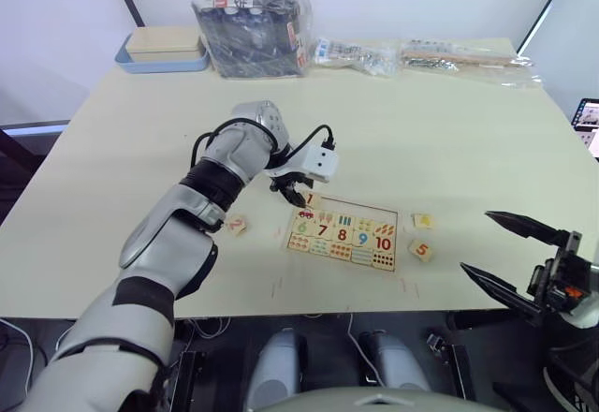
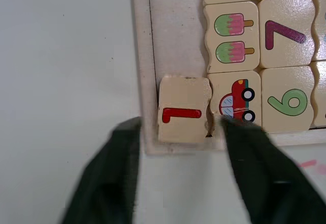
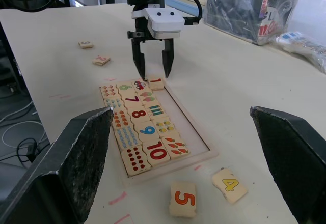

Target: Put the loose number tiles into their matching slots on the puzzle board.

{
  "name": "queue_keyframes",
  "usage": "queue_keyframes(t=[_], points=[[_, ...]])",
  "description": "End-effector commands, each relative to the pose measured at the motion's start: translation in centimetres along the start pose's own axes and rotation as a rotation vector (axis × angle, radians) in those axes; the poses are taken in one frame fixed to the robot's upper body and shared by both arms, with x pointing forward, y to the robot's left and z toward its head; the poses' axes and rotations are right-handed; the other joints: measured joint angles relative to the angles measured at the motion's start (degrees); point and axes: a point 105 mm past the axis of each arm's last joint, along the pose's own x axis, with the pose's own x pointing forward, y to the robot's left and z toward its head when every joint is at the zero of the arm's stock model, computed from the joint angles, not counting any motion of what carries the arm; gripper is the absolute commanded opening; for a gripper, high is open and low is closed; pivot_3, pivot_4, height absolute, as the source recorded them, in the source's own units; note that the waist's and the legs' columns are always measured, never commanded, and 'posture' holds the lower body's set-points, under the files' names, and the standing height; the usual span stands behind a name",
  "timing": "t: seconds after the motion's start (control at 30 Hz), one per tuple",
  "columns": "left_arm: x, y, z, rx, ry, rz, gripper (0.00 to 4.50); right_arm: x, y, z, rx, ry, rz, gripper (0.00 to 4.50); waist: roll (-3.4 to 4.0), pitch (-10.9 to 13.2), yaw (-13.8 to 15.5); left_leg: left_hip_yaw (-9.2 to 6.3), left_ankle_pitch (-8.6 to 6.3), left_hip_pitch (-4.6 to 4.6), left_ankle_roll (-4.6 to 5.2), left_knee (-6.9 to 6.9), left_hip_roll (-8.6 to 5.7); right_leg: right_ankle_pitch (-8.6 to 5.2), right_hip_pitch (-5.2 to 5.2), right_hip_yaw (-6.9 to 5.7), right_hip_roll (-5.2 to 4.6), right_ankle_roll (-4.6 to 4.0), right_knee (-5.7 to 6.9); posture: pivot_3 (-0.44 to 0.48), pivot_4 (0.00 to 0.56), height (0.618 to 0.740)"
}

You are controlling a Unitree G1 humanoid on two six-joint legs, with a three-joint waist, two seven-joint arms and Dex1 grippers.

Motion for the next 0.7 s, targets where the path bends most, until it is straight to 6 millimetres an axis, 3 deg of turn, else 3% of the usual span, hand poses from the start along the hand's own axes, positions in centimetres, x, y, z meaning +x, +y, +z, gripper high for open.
queue_keyframes(t=[0.03,0.27,0.43,0.53,0.7], points=[[-0.9,0.2,0.5,0.001,-0.021,0.006,3.52,0.2,0.1,0.6,-0.03,-0.022,0.005,4.5,0.0,0.0,0.0,0.0,0.0,0.0,0.0,0.0,0.0,0.0,0.0,0.0,0.0,0.0,0.0,0.0,0.15,0.74],[-3.4,1.0,1.4,-0.064,-0.186,0.025,3.52,0.2,0.0,0.6,-0.034,-0.023,0.005,4.5,0.0,0.0,-0.01,-0.01,0.0,0.0,0.0,0.01,0.0,0.0,0.0,-0.01,0.0,0.01,0.01,0.0,0.15,0.74],[-3.7,1.1,0.3,-0.053,-0.257,0.066,3.52,0.3,0.0,0.5,-0.034,-0.025,0.002,4.5,0.0,0.0,-0.03,-0.01,0.0,0.02,0.0,0.01,0.0,0.0,0.0,0.0,0.0,0.02,0.02,0.0,0.15,0.74],[-3.1,1.5,-0.4,-0.066,-0.286,0.12,2.96,0.3,0.1,0.5,-0.033,-0.025,0.0,4.5,0.0,0.0,-0.02,-0.01,0.0,0.02,0.0,0.01,0.0,0.01,0.0,-0.01,0.0,0.01,0.03,0.0,0.15,0.74],[-2.2,1.6,-1.4,-0.079,-0.277,0.155,0.69,0.3,0.1,0.4,-0.032,-0.024,0.001,4.5,-0.01,0.0,0.05,-0.01,0.0,-0.01,0.0,0.02,0.0,0.01,0.0,-0.02,-0.01,0.02,0.03,0.0,0.15,0.74]])
